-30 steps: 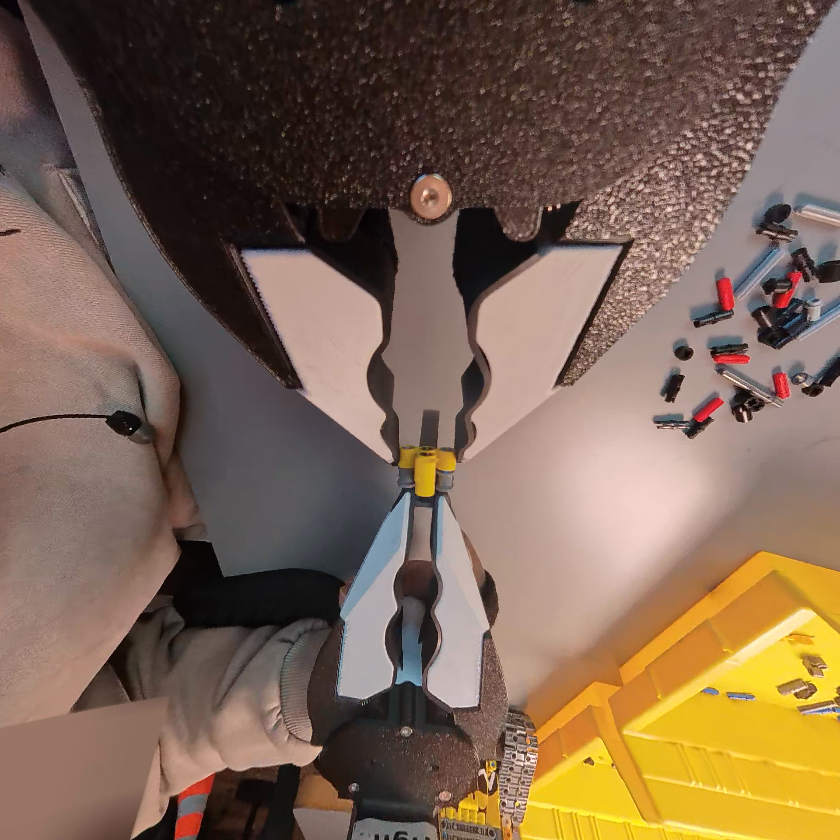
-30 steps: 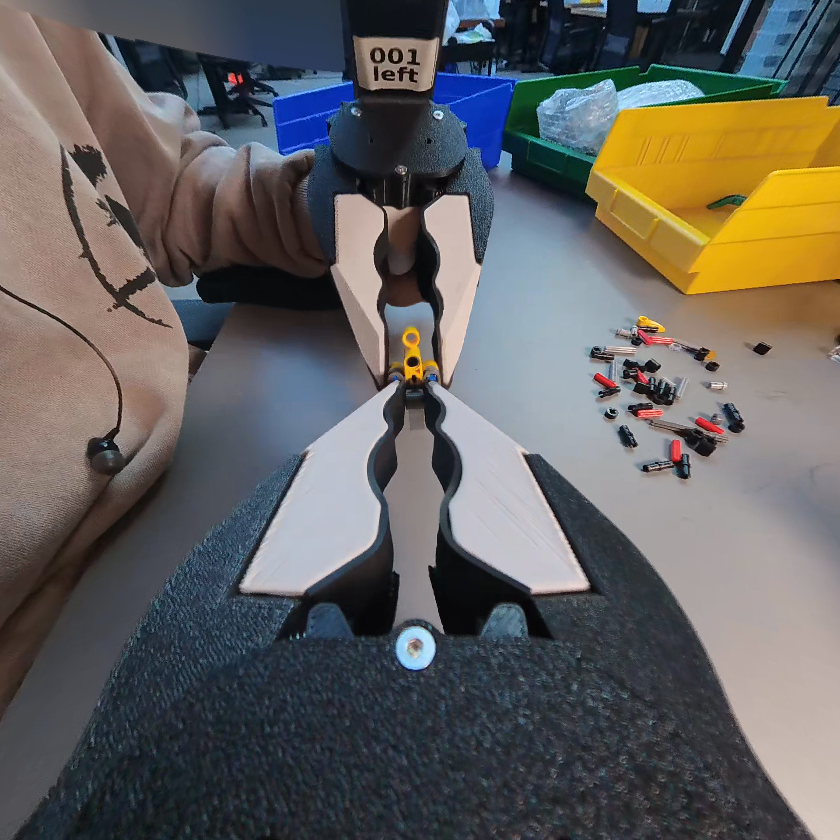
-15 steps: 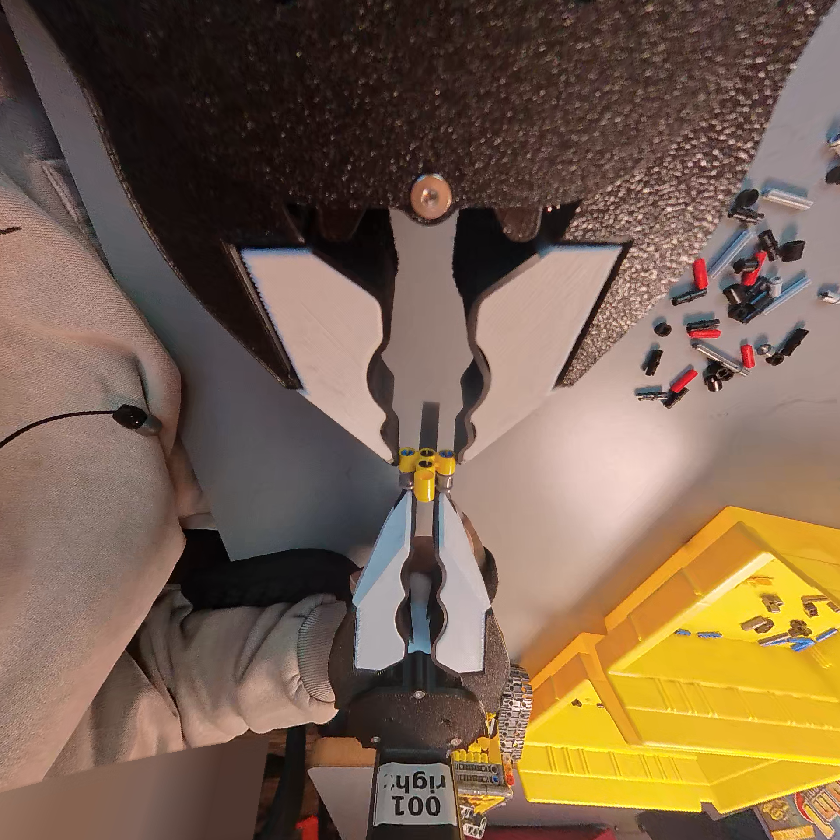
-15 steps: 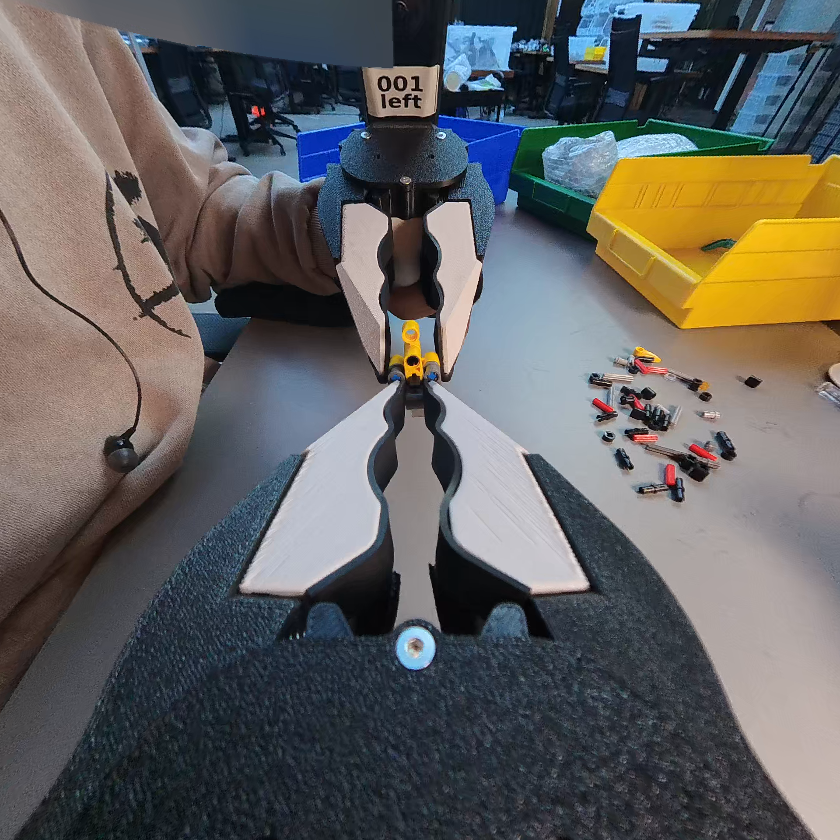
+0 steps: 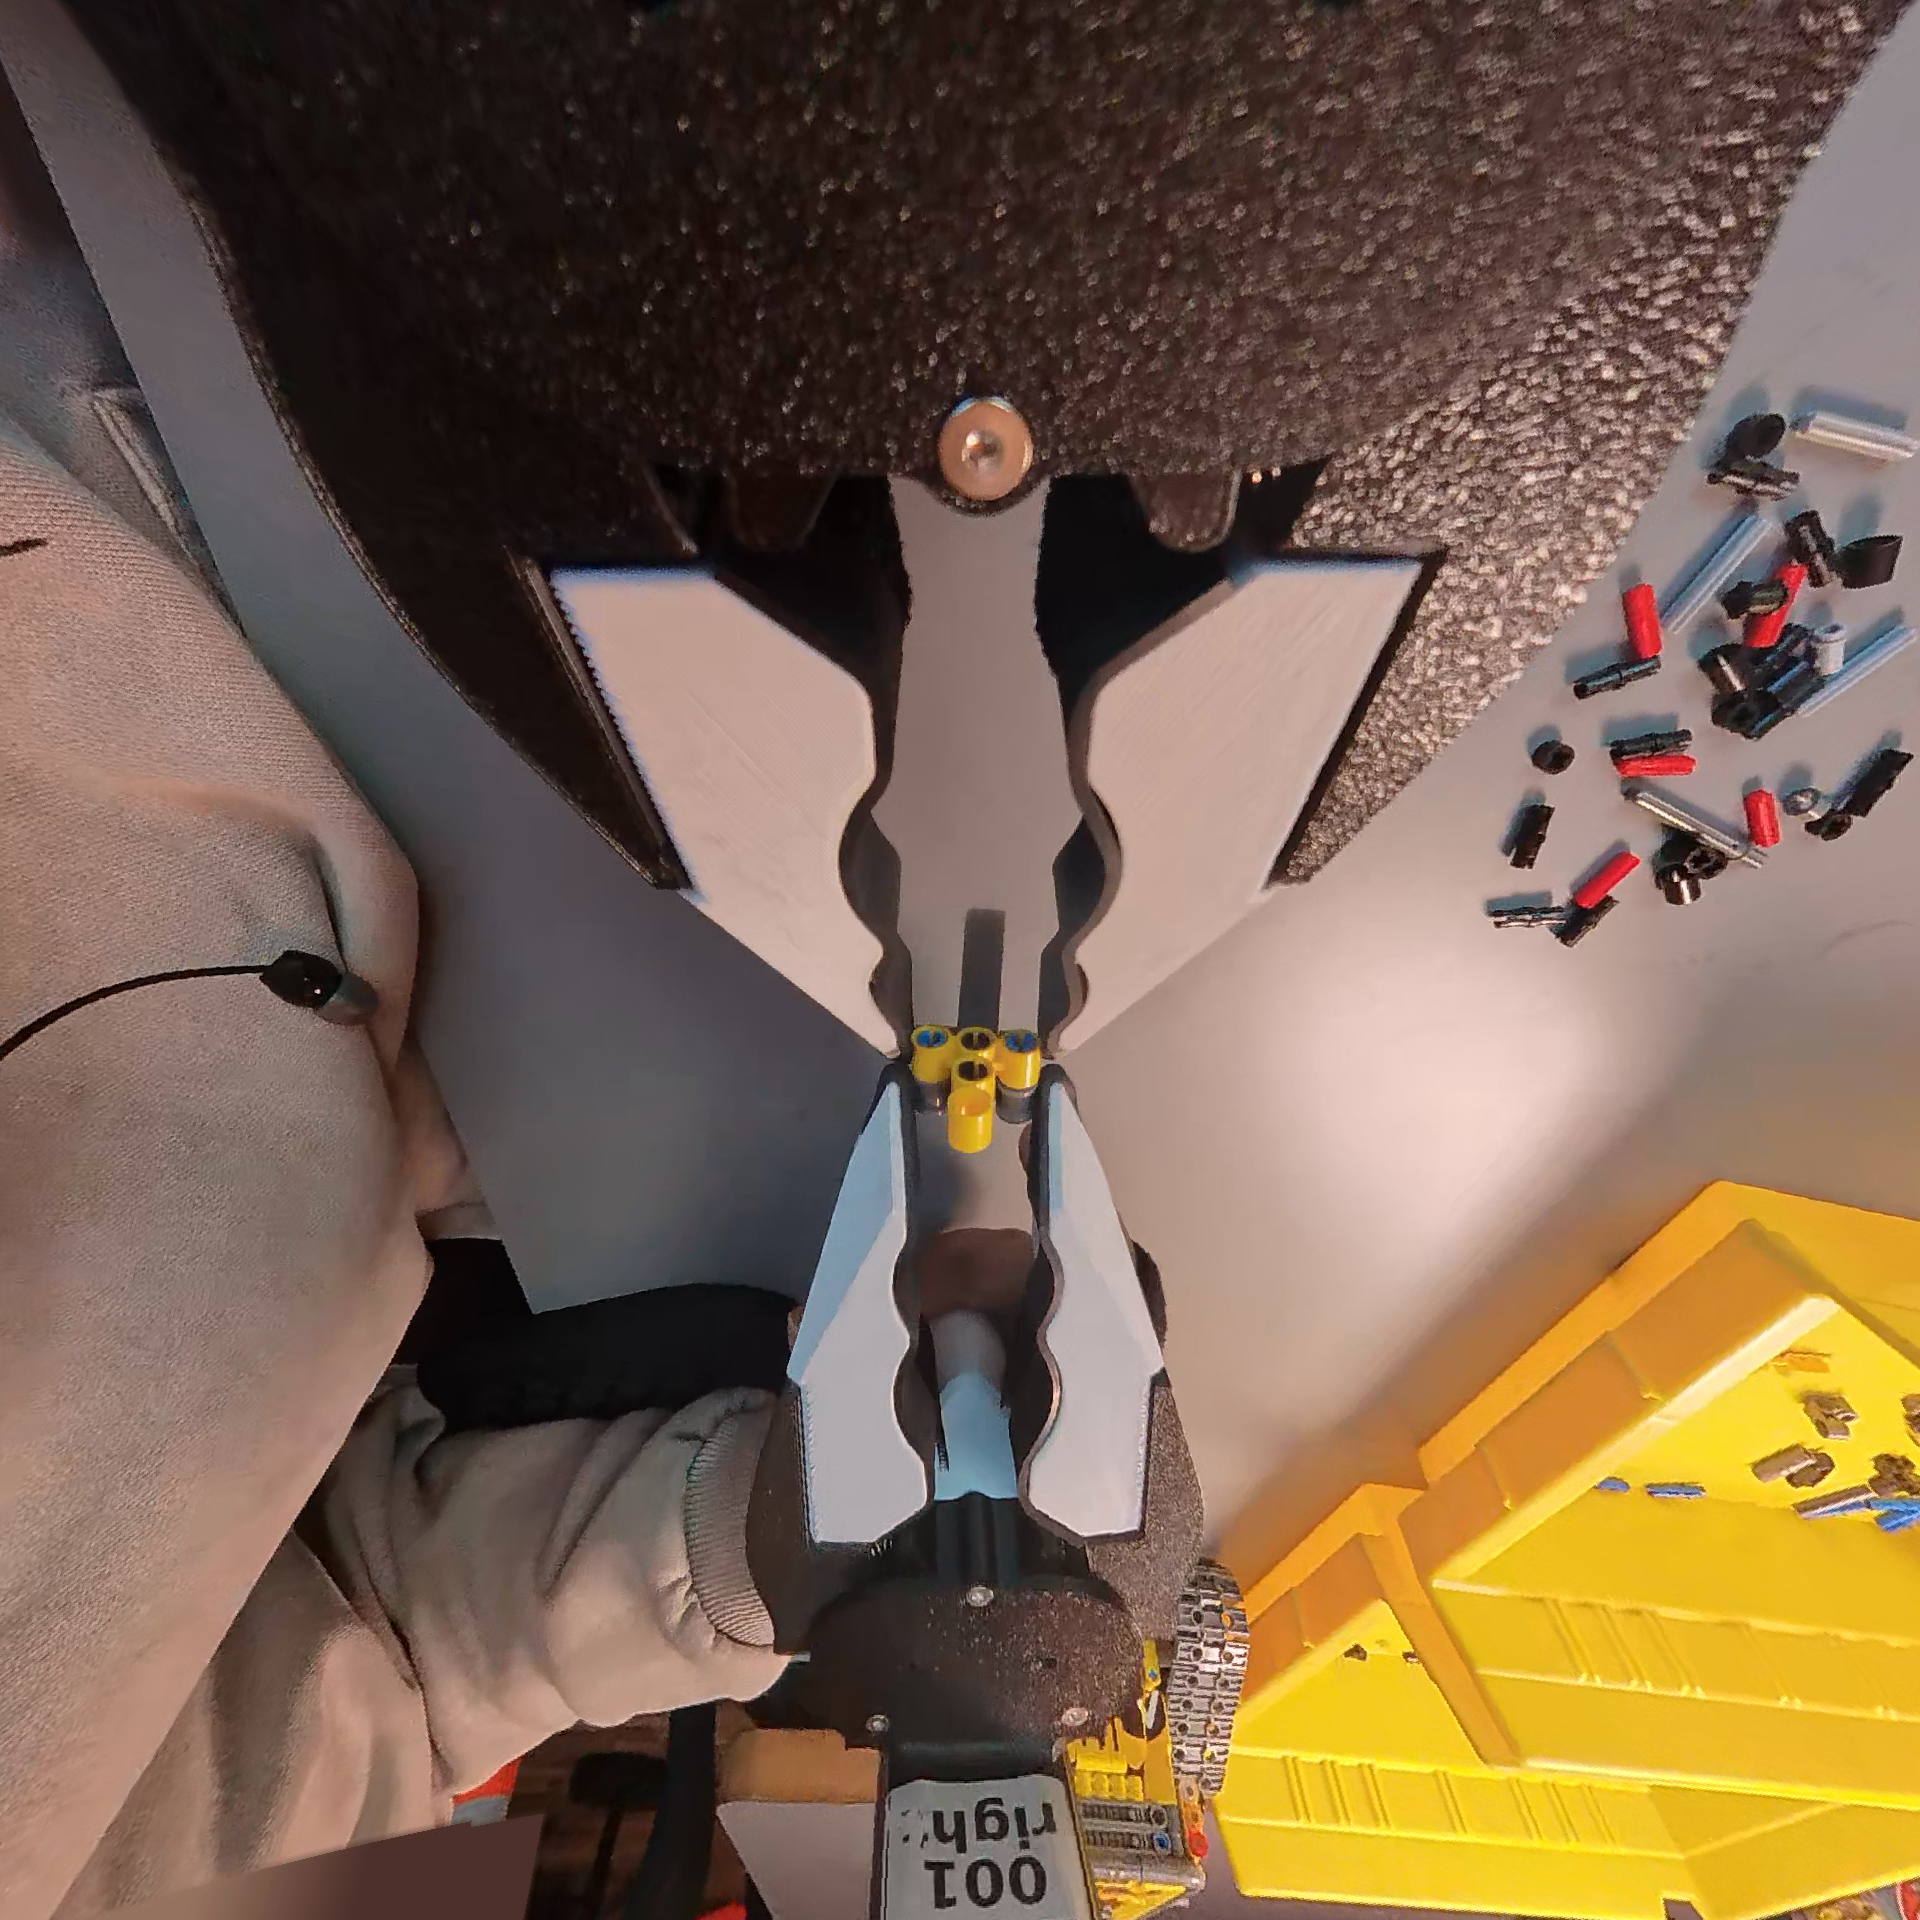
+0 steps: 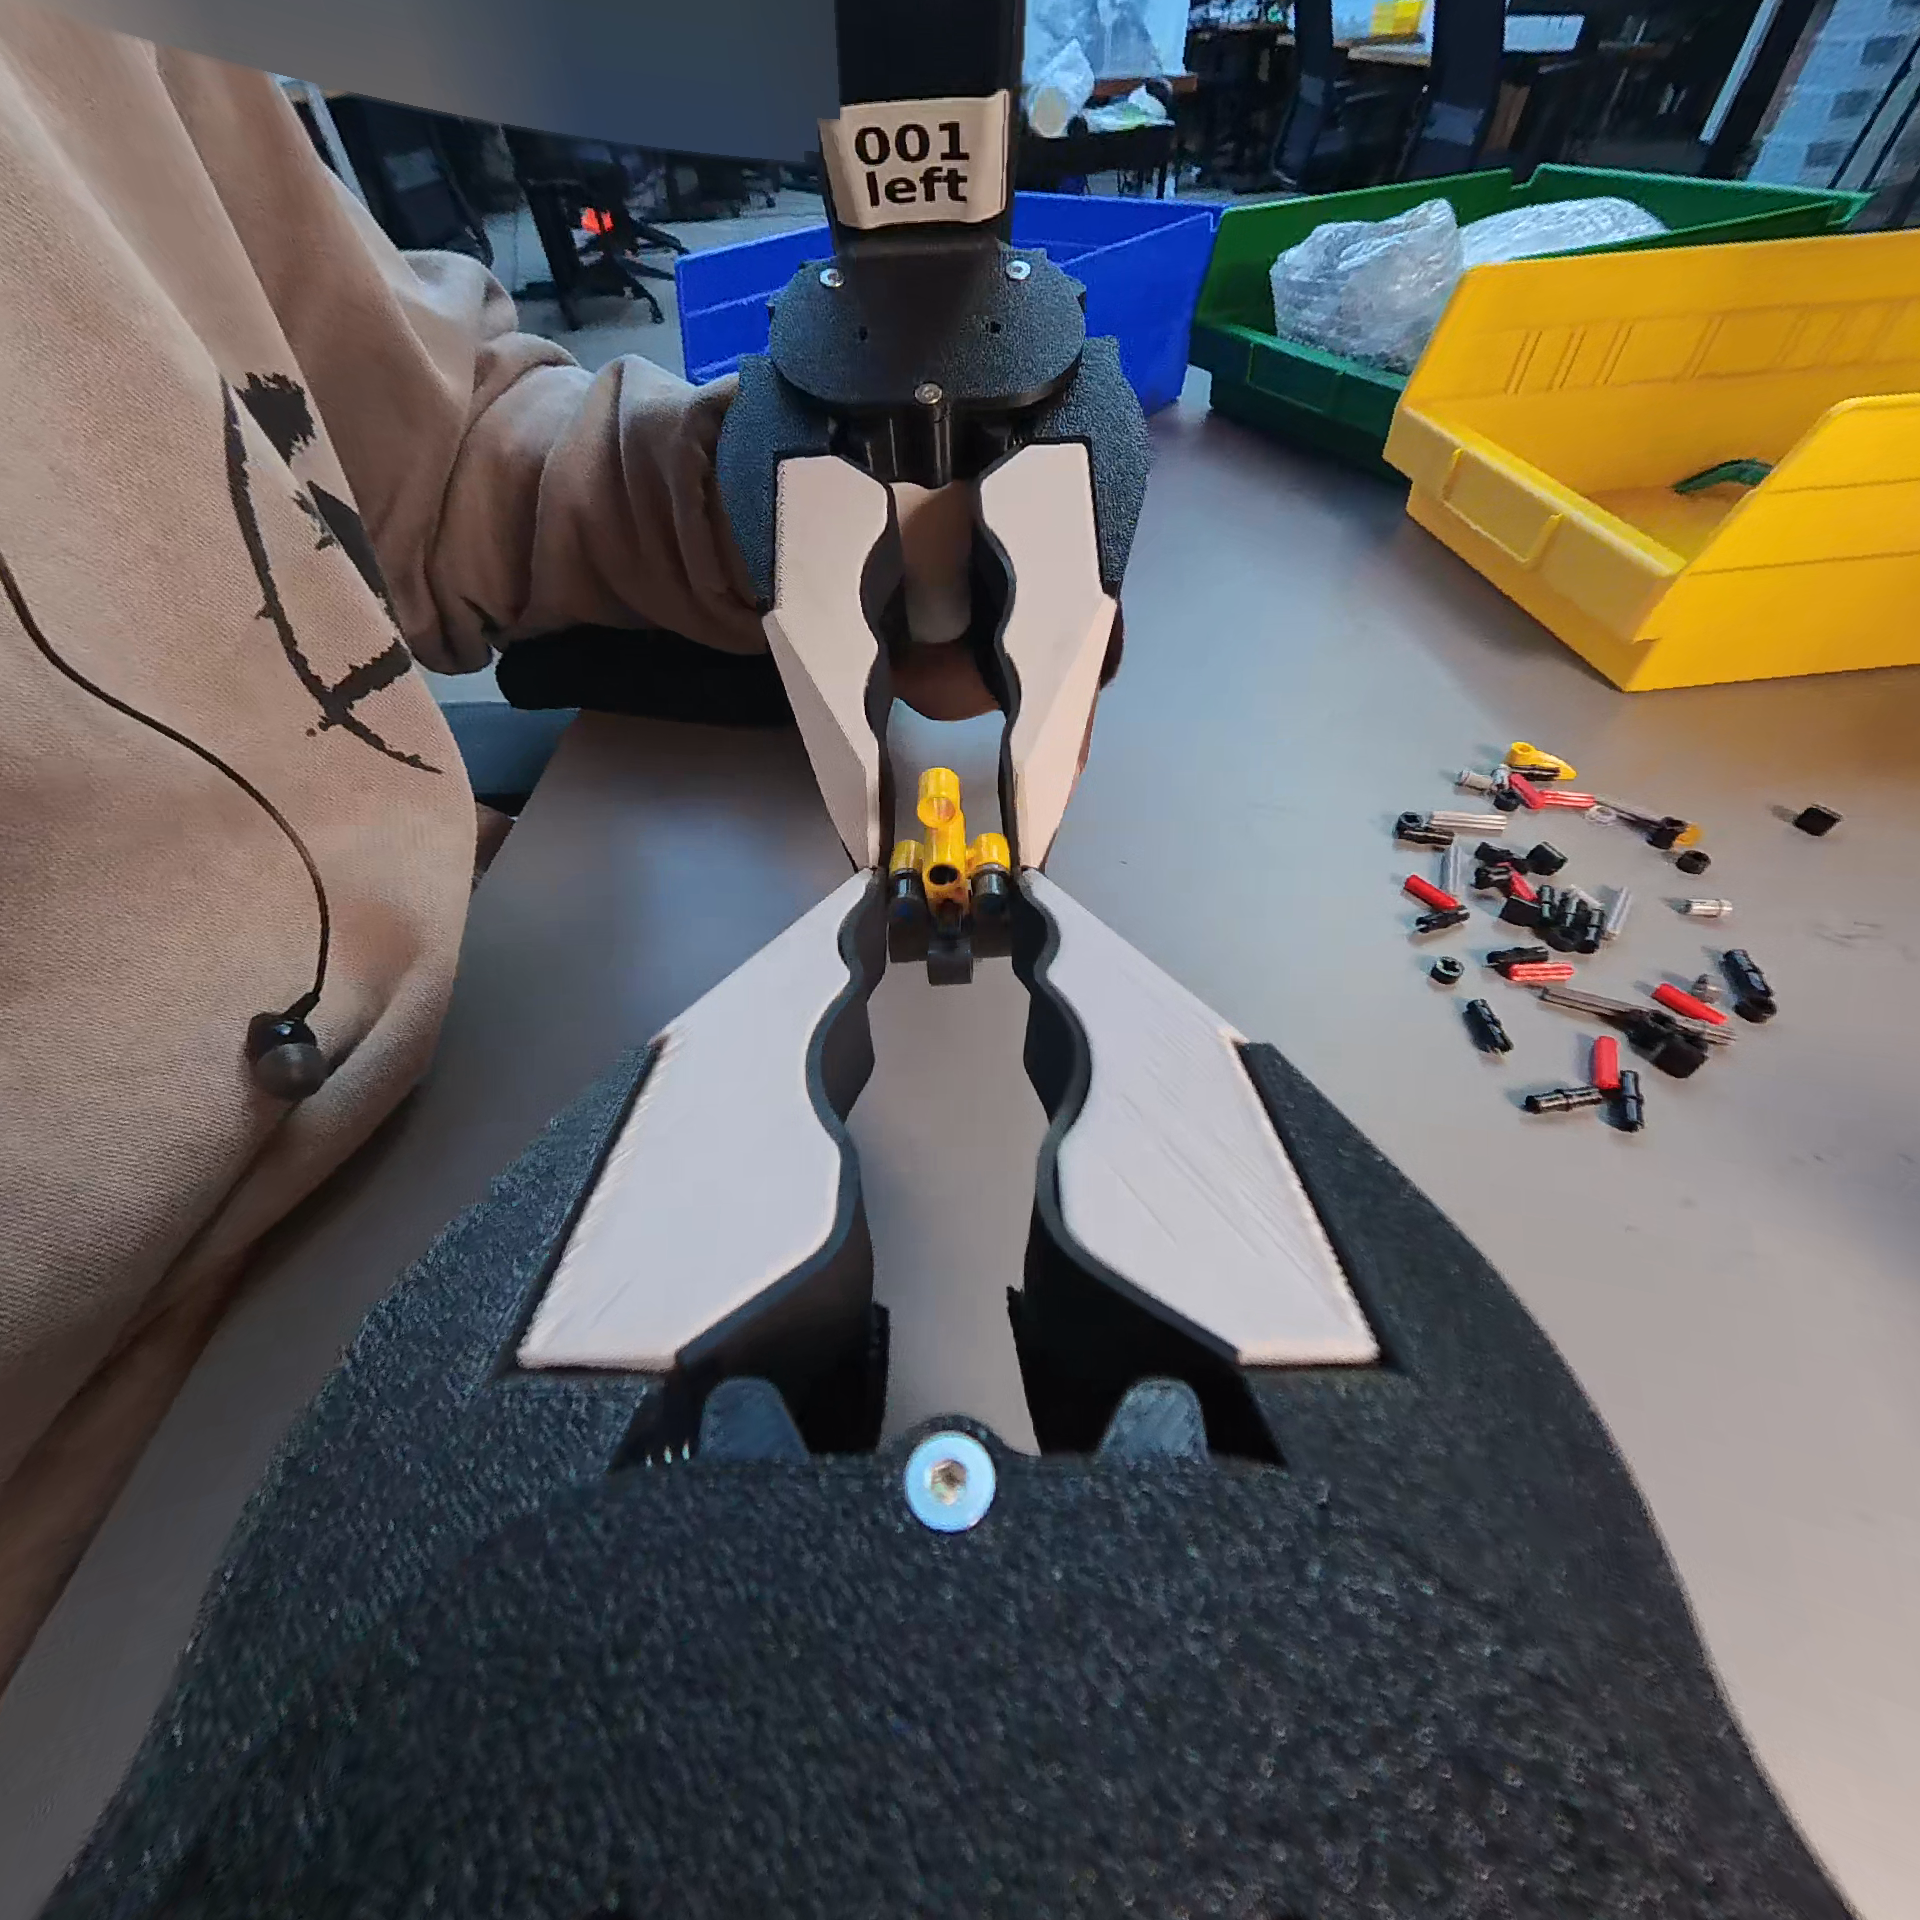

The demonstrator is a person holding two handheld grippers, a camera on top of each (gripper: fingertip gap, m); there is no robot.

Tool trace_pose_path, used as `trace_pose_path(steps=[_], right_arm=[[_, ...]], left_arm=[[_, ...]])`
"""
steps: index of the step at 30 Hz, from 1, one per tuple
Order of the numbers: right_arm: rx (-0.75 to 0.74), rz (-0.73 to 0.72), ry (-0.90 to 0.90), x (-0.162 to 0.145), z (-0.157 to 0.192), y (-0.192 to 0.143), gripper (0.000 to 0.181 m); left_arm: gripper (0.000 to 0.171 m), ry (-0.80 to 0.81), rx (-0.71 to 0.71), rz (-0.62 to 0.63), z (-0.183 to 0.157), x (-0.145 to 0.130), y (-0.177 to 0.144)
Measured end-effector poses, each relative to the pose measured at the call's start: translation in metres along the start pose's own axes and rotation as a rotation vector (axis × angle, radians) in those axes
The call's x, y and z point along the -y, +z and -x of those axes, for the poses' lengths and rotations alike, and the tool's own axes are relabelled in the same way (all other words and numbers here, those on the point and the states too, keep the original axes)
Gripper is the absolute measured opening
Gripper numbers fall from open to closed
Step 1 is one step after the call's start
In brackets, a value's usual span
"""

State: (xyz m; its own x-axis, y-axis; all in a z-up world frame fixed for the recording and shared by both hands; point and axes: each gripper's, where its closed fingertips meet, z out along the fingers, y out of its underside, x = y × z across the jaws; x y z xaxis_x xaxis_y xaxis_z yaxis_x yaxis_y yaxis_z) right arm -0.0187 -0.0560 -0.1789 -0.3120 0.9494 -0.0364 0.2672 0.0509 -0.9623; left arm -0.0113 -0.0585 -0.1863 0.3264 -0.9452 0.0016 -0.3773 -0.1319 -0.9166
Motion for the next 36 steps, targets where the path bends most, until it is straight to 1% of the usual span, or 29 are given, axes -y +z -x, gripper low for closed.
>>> trace_pose_path(steps=[3, 6, 11, 12, 13, 15, 20, 27, 29, 30, 31, 33, 35, 36], right_arm=[[0.007, 0.02, -0.014, -0.004, 0.002, 0.0, 0.022], [0.003, 0.065, -0.027, -0.011, 0.003, 0.002, 0.022], [-0.027, 0.048, -0.05, -0.001, 0.004, 0.005, 0.022], [-0.028, 0.071, -0.055, -0.004, 0.004, 0.007, 0.015], [-0.03, 0.1, -0.075, -0.01, 0.004, 0.007, 0.006], [-0.043, 0.118, -0.09, -0.014, 0.002, 0.006, 0.005], [-0.017, 0.091, -0.052, -0.012, 0.002, 0.001, 0.005], [-0.028, 0.184, -0.078, -0.03, 0.001, 0.004, 0.006], [-0.028, 0.188, -0.089, -0.03, 0.003, 0.006, 0.014], [-0.018, 0.185, -0.084, -0.029, 0.005, 0.007, 0.012], [-0.02, 0.192, -0.085, -0.03, 0.005, 0.008, 0.006], [-0.038, 0.199, -0.094, -0.031, 0.001, 0.007, 0.005], [-0.044, 0.125, -0.058, -0.019, -0.002, 0.002, 0.005], [-0.048, 0.069, -0.026, -0.01, -0.005, -0.002, 0.005]], left_arm=[[0.024, 0.002, -0.011, 0.014, -0.002, -0.003, 0.001], [0.024, 0.007, -0.013, 0.054, -0.003, -0.01, 0.004], [0.024, 0.02, -0.009, 0.111, -0.003, -0.019, 0.007], [0.024, 0.022, -0.009, 0.118, -0.004, -0.021, 0.008], [0.023, 0.018, -0.007, 0.122, -0.003, -0.022, 0.008], [0.023, 0.006, -0.011, 0.114, -0.002, -0.022, 0.006], [0.023, -0.009, -0.018, 0.08, -0.002, -0.016, 0.004], [0.022, 0.007, -0.014, 0.151, -0.002, -0.03, 0.008], [0.022, 0.015, -0.019, 0.171, -0.004, -0.034, 0.01], [0.022, 0.018, -0.021, 0.177, -0.004, -0.035, 0.011], [0.022, 0.019, -0.021, 0.181, -0.004, -0.036, 0.011], [0.022, 0.01, -0.008, 0.164, -0.001, -0.033, 0.01], [0.022, -0.021, -0.005, 0.077, 0.002, -0.019, 0.004], [0.018, -0.039, 0.002, 0.015, 0.005, -0.009, -0.001]])
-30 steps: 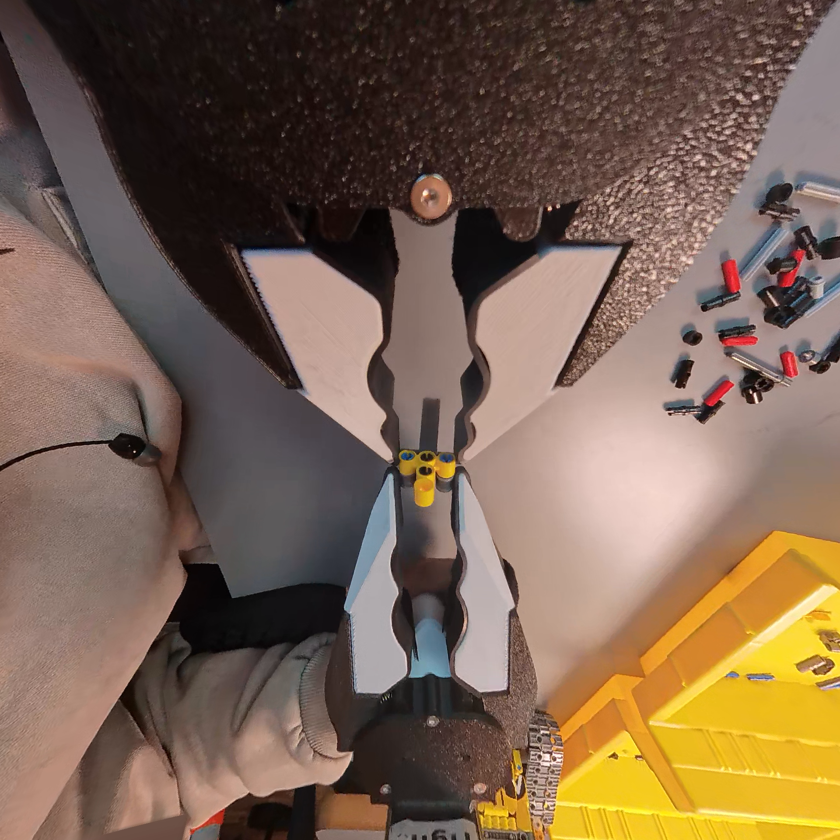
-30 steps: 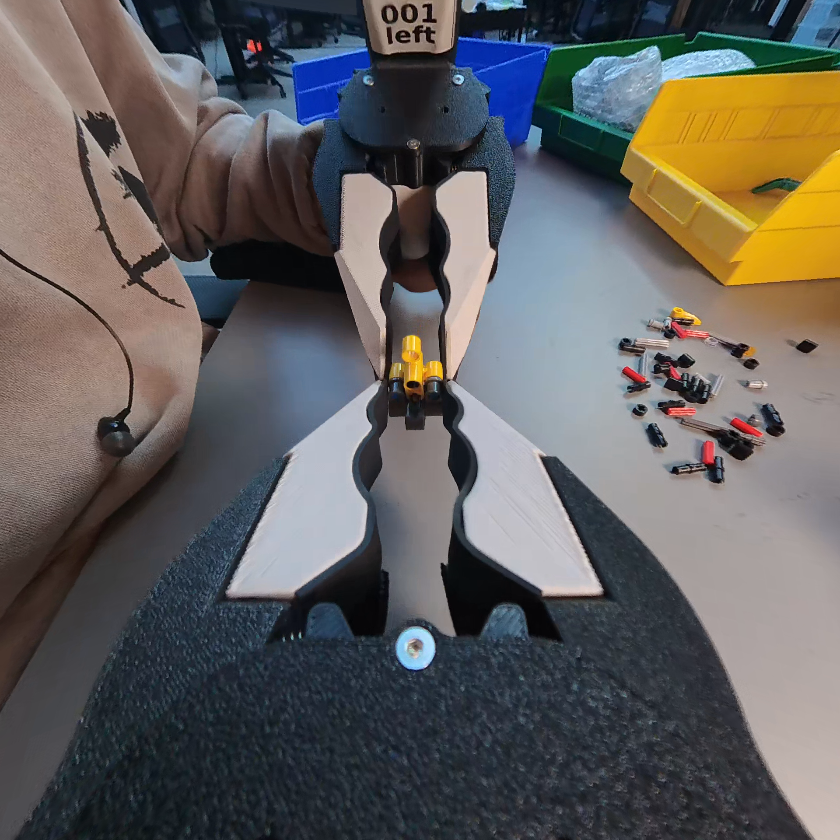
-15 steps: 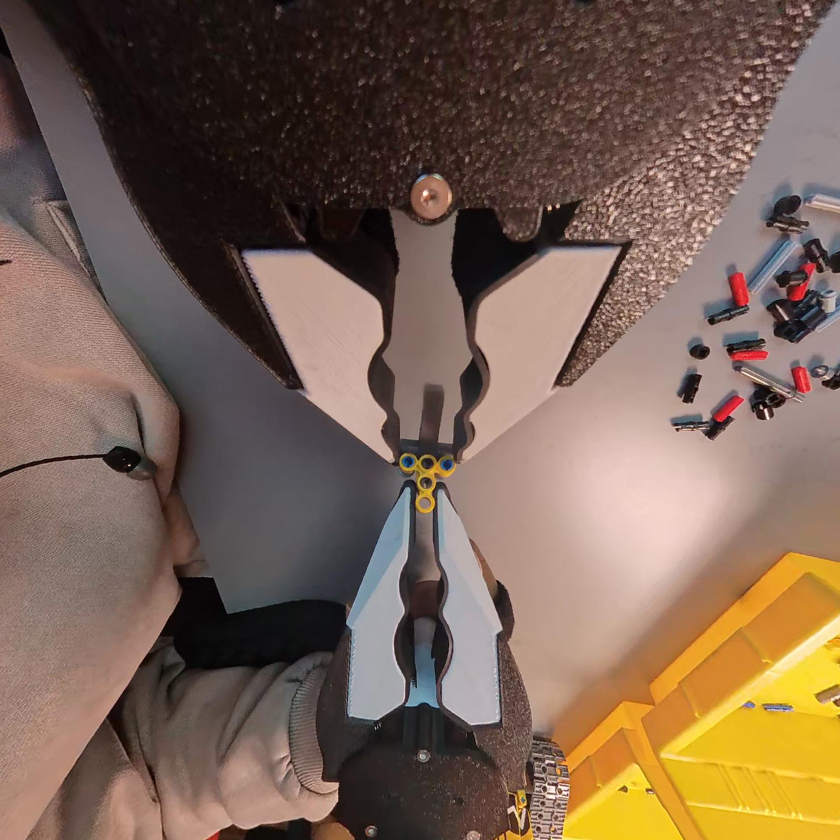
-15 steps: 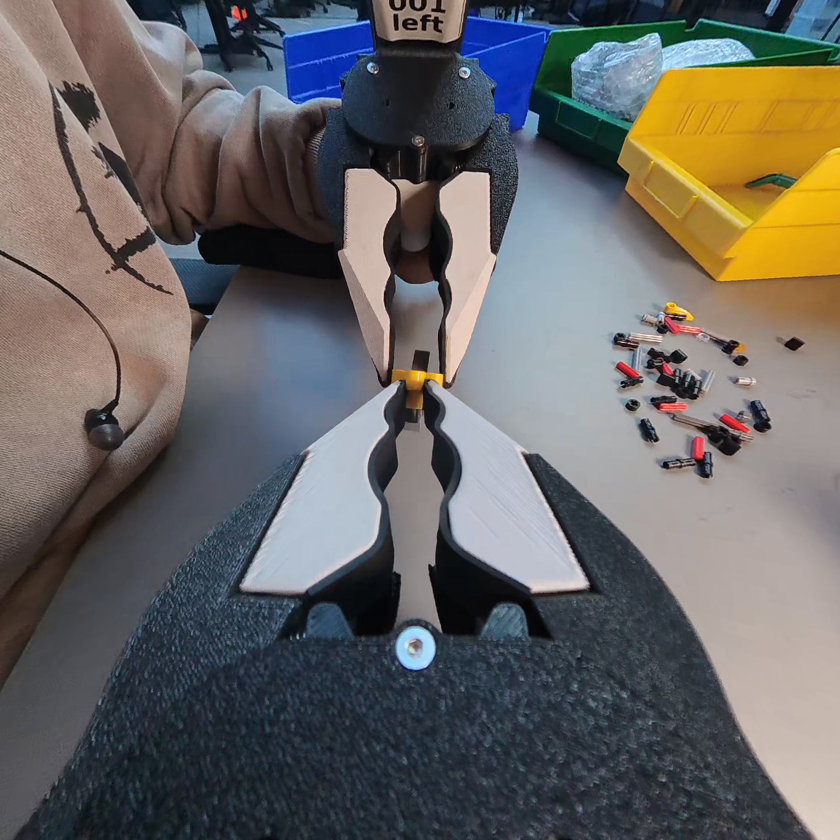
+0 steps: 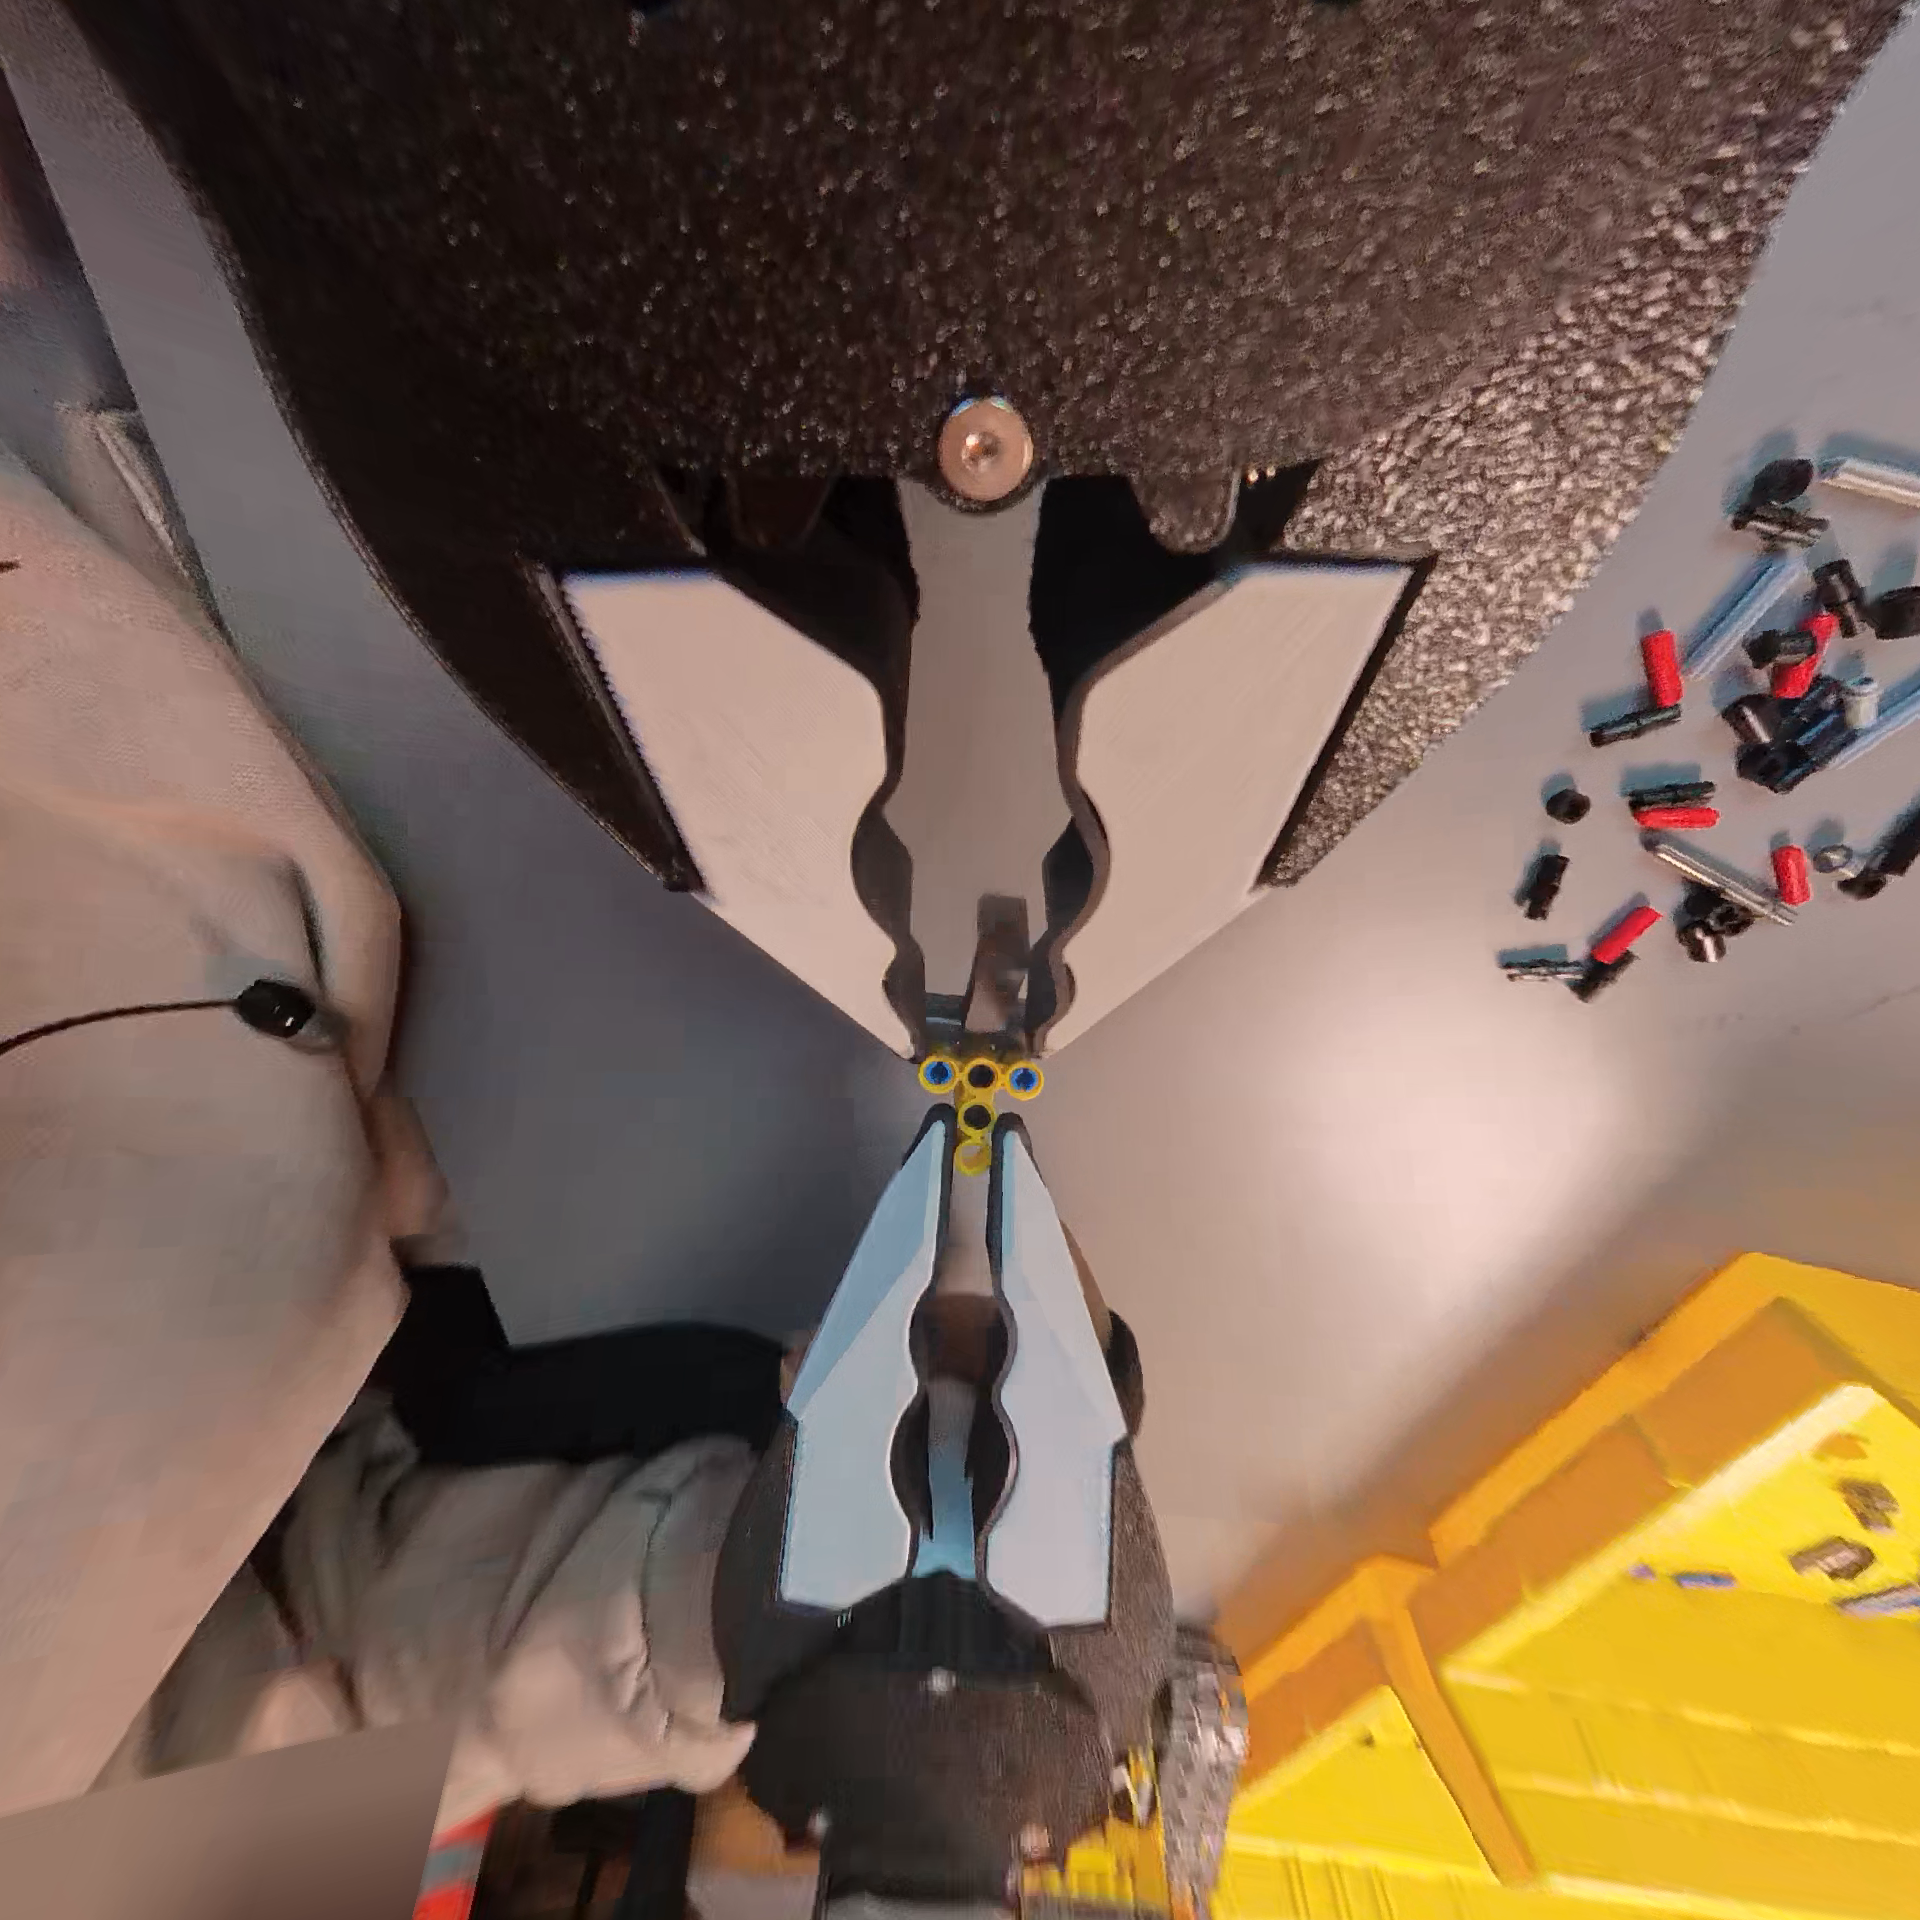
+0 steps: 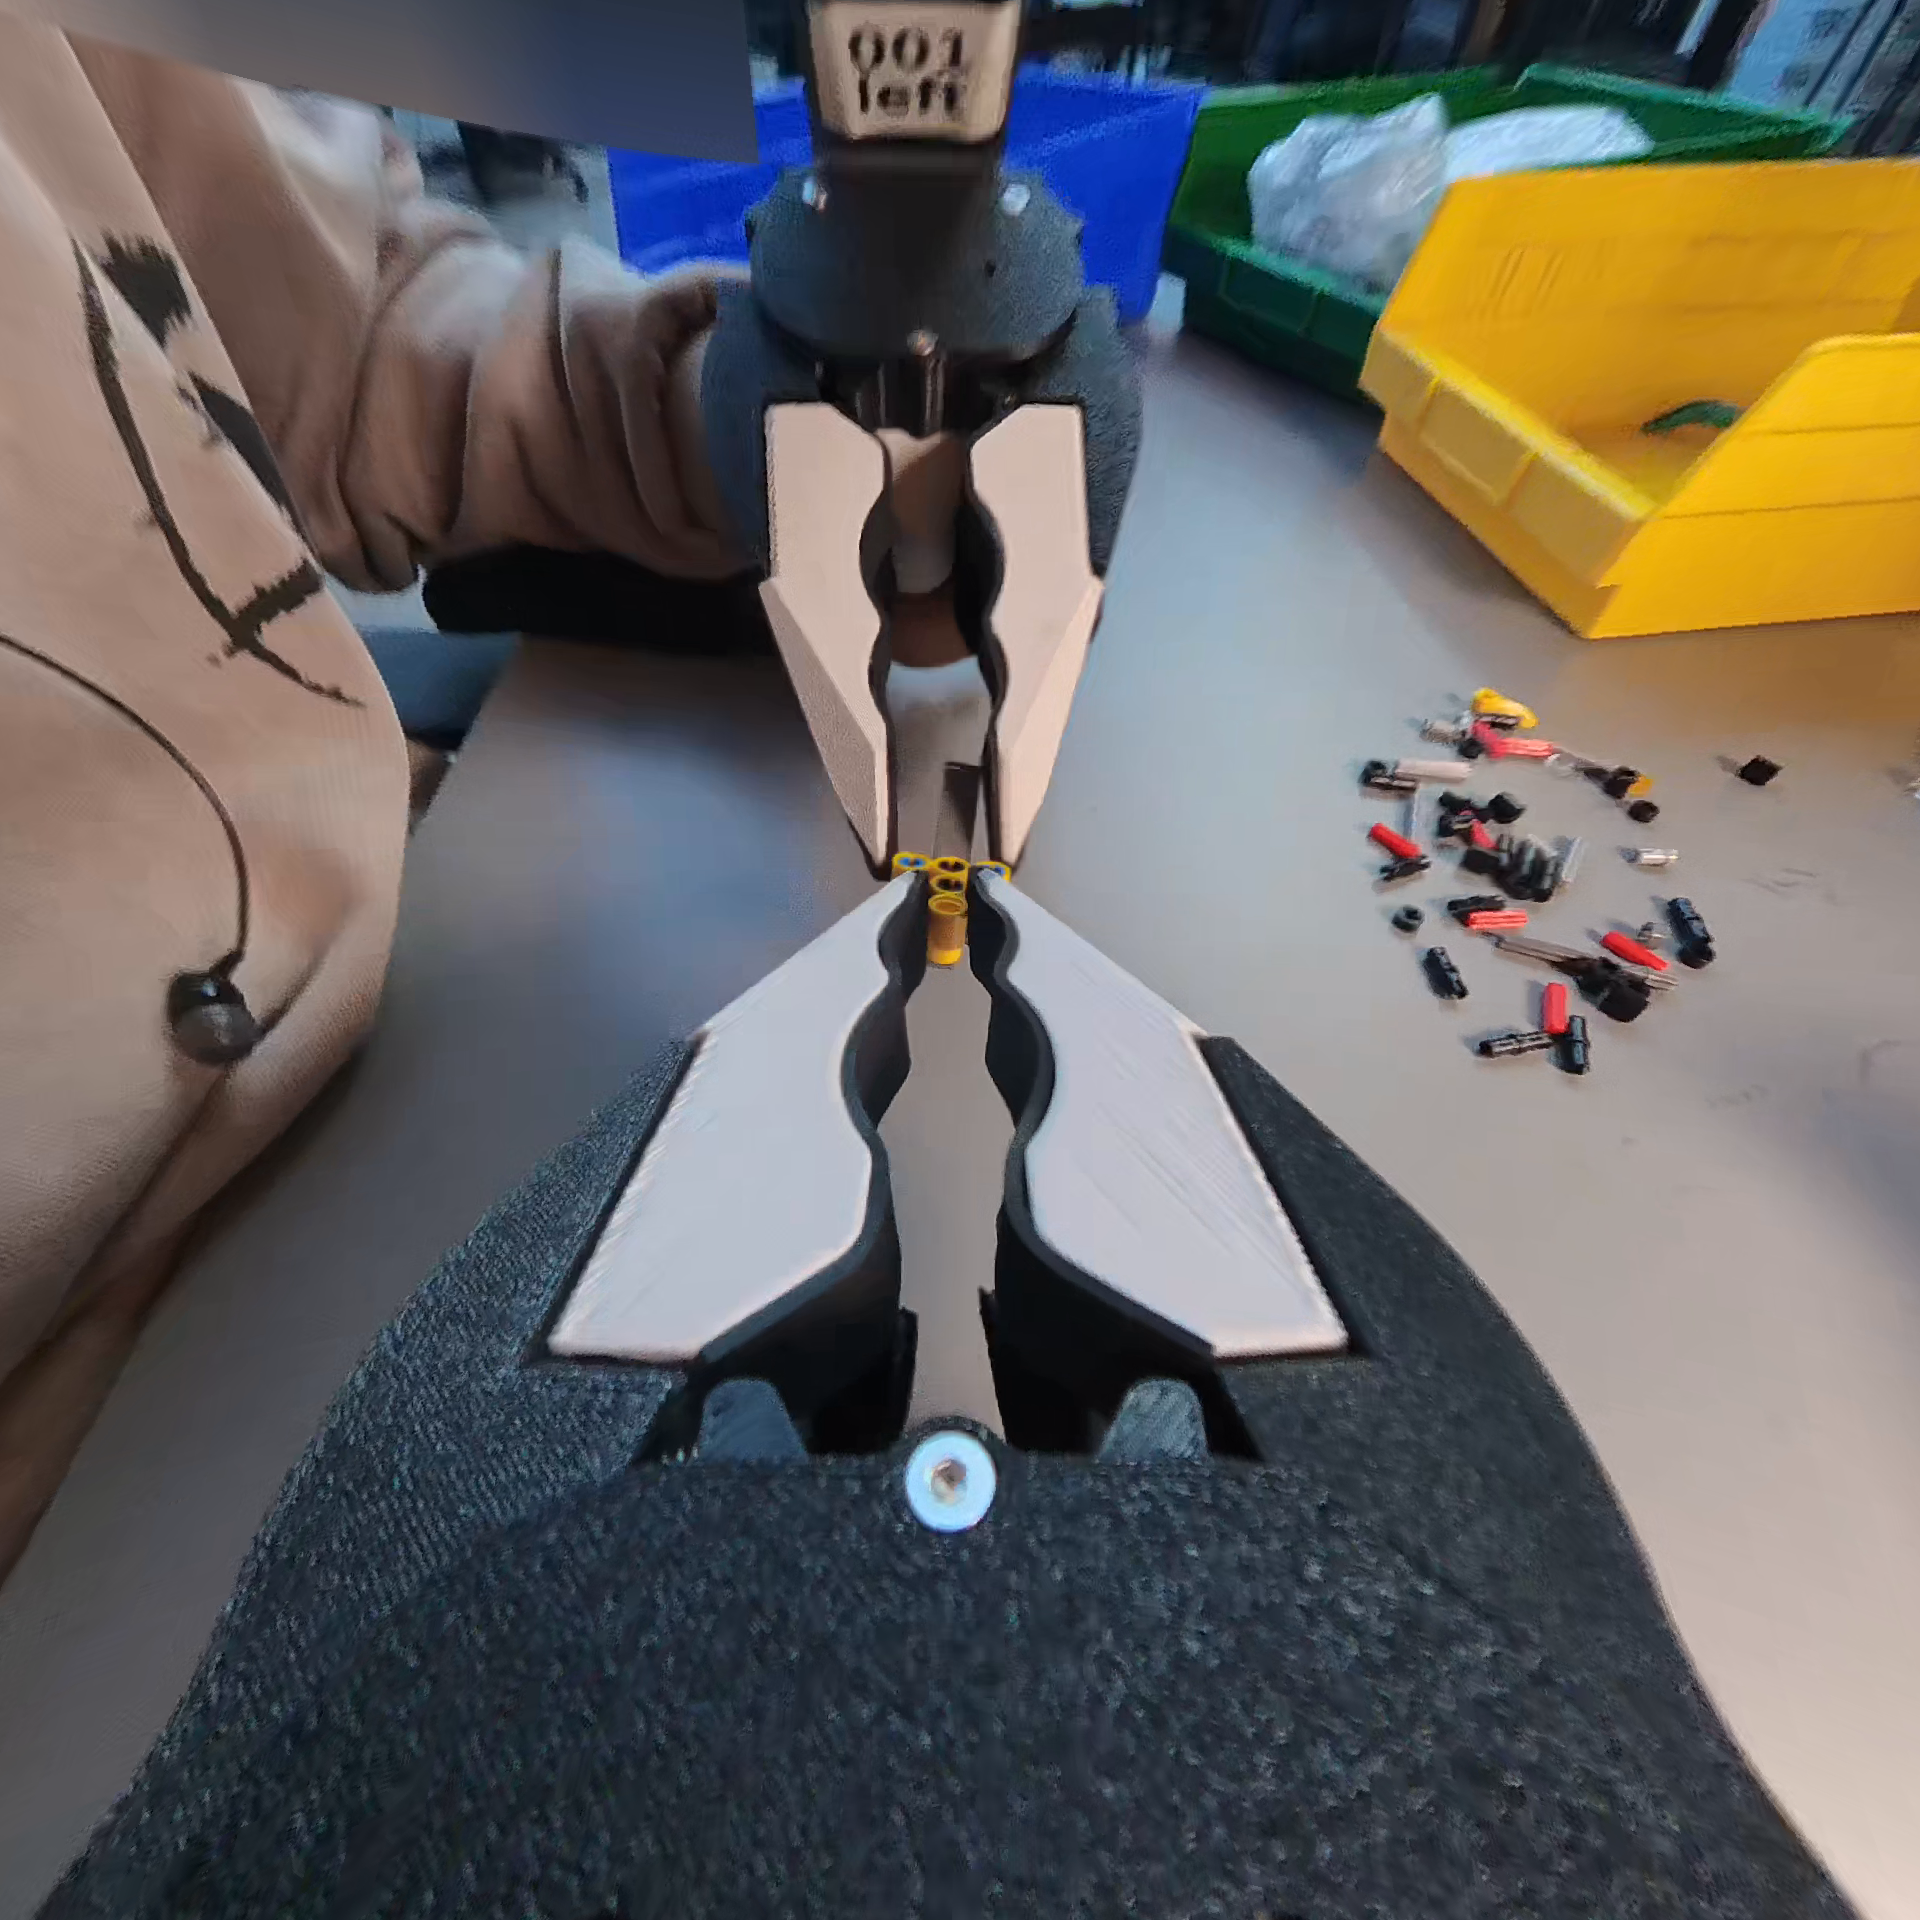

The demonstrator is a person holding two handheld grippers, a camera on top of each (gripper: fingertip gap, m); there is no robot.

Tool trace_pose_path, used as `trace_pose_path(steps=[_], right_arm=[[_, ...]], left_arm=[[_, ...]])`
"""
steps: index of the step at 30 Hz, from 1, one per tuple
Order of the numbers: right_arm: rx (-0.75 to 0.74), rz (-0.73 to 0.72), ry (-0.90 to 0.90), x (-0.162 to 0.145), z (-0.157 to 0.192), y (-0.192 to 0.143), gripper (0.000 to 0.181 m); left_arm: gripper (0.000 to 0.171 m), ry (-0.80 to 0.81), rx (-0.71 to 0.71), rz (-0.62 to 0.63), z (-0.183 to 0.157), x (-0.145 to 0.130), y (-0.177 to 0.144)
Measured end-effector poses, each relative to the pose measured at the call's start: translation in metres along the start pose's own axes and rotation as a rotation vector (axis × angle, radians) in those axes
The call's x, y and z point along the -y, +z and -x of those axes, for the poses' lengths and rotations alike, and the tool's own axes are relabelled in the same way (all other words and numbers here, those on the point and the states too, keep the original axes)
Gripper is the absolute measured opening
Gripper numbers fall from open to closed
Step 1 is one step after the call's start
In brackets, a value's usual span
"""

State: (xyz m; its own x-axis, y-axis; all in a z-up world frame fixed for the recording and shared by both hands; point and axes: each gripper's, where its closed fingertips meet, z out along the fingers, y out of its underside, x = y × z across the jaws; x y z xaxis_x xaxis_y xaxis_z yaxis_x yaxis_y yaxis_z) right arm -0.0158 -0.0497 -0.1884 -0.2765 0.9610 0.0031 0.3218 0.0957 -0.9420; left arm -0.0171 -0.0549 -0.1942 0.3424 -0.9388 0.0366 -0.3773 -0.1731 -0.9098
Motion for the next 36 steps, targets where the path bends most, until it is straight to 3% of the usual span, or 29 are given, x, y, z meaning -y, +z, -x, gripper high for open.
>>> trace_pose_path(steps=[2, 7, 9, 11, 16, 20, 24, 36], right_arm=[[0.006, -0.126, 0.068, 0.018, -0.007, -0.012, 0.005], [0.059, -0.389, 0.196, 0.058, -0.01, -0.029, 0.005], [0.077, -0.427, 0.219, 0.064, -0.007, -0.026, 0.005], [0.092, -0.424, 0.227, 0.064, -0.005, -0.022, 0.005], [0.075, -0.296, 0.189, 0.045, -0.003, -0.014, 0.006], [0.058, -0.172, 0.1, 0.032, 0.004, -0.007, 0.028], [0.053, -0.087, 0.038, 0.02, 0.009, -0.001, 0.026], [0.04, -0.124, 0.083, 0.023, 0.001, -0.008, 0.021]], left_arm=[[0.019, -0.033, 0.005, -0.116, 0.005, 0.017, -0.011], [0.044, -0.184, -0.079, -0.319, 0.005, 0.047, -0.016], [0.04, -0.219, -0.135, -0.365, 0.0, 0.057, -0.014], [0.026, -0.211, -0.154, -0.348, -0.004, 0.059, -0.011], [0.026, -0.134, -0.087, -0.209, -0.003, 0.038, -0.006], [0.026, -0.039, -0.033, -0.089, -0.006, 0.021, 0.002], [0.026, 0.003, -0.02, -0.027, -0.008, 0.012, 0.008], [0.026, -0.046, -0.017, -0.09, -0.002, 0.021, 0.0]])
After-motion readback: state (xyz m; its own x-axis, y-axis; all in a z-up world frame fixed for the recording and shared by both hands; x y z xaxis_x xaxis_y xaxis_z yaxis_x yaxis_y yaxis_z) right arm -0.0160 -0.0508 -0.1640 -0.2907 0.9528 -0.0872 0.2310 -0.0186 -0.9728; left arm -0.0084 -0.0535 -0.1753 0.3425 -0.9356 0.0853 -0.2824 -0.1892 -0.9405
